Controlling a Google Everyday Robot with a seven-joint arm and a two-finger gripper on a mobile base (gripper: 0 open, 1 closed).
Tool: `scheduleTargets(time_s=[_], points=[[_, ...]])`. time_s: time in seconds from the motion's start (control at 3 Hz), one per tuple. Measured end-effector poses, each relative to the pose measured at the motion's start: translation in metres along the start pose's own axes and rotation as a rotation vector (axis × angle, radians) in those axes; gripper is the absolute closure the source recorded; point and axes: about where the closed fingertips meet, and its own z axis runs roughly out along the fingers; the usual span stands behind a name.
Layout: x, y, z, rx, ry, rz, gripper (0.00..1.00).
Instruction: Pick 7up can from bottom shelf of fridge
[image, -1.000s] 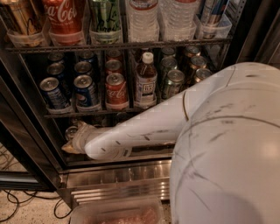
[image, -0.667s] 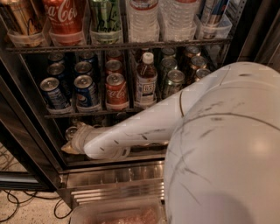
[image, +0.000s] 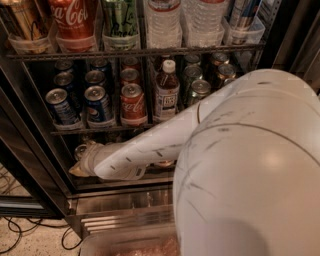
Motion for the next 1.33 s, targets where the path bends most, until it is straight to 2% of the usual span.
scheduleTargets(time_s=[0.33,0.67,1.0,1.33], points=[[0.0157,-0.006,0.019,0.0,0.063,0.007,0.27],[0.0182,-0.007,0.0222,-0.003,0.07,0.012,0.27],[0.0194,-0.0076,0.0253,-0.006,0.073,0.018,0.33],[0.0204,-0.0077,0.0275,-0.008,0.073,0.024,0.48]])
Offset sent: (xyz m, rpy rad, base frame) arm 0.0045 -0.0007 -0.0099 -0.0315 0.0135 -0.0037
